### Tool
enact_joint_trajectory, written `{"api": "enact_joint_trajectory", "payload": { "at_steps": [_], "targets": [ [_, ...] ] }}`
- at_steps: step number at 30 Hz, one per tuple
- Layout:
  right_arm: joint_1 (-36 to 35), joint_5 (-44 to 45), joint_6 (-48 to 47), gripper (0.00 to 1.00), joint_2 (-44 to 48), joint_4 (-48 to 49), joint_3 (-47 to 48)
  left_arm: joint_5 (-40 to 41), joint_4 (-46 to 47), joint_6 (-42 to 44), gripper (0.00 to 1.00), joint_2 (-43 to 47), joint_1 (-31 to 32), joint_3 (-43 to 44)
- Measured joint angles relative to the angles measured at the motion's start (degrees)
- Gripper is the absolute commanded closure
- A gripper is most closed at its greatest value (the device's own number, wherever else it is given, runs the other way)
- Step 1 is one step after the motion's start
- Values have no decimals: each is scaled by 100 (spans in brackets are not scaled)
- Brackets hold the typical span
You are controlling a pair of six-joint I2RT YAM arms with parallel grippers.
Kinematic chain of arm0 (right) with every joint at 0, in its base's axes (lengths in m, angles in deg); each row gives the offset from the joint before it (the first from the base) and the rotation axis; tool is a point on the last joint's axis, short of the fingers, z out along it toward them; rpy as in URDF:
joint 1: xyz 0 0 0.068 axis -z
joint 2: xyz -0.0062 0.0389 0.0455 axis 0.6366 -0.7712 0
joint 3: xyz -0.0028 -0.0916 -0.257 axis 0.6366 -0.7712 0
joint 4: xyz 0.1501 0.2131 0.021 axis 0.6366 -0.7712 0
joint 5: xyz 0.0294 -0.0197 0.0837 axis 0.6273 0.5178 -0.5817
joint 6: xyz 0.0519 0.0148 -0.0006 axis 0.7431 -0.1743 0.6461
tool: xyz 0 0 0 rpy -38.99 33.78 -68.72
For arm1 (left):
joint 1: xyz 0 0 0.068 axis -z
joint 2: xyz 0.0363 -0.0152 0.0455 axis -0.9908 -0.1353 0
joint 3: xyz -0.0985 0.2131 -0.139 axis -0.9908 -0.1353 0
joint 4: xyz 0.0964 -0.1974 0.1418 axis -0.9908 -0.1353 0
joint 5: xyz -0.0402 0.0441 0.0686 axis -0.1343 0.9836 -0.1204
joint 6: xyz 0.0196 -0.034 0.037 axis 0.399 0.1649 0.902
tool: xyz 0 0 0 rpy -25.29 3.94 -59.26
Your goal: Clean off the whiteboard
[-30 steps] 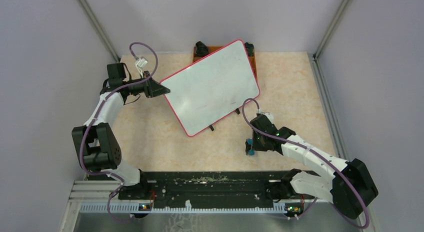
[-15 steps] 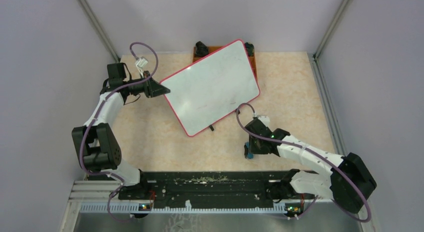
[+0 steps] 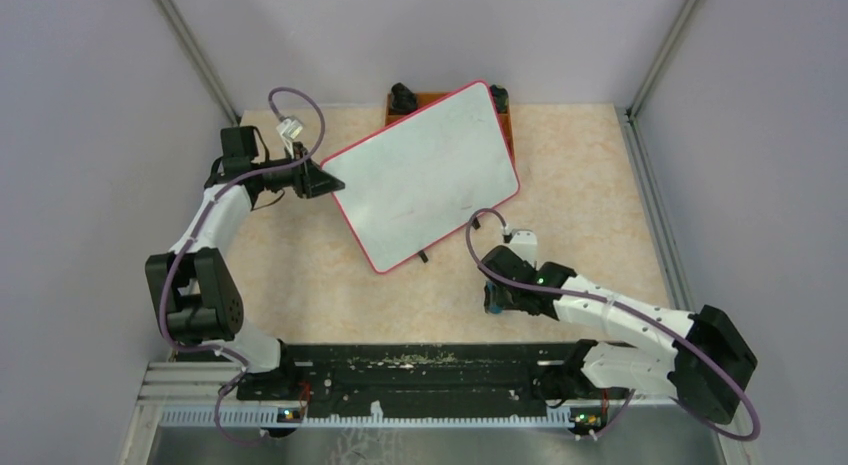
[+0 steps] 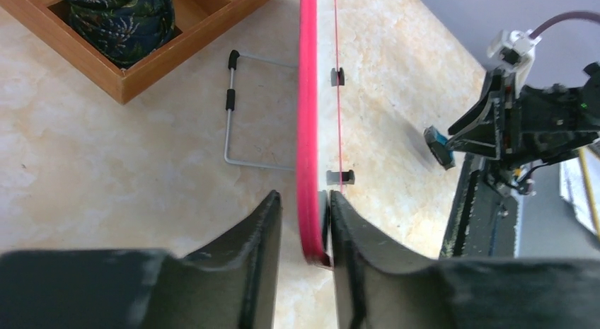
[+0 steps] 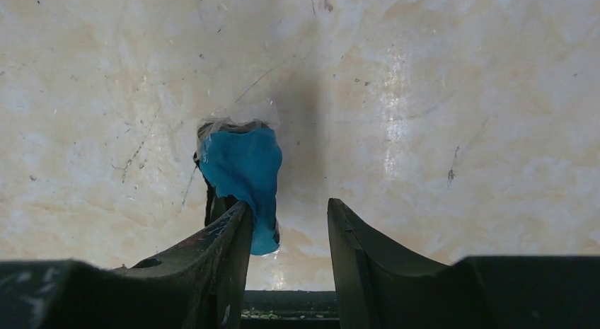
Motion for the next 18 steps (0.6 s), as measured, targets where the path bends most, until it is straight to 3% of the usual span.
{"api": "enact_joint_trajectory", "payload": {
  "at_steps": [3,6,9,10,12,18],
  "targets": [
    [-111,201,46,56,-192,-133,181,146,-55,101,46,0,57,0],
    [-114,319,50,56,-210,-173,181,332,-127,164,26,9,79,0],
    [-114,352,39,56,-319,-195,184,509,-177,201,22,63,79,0],
    [-114,350,33,56,-365,-195,184,544,-192,210,12,94,76,0],
    [-114,341,-2,56,-466,-190,184,612,-221,247,1,177,79,0],
    [-114,339,-59,56,-505,-168,184,732,-297,291,0,420,76,0]
  ]
}}
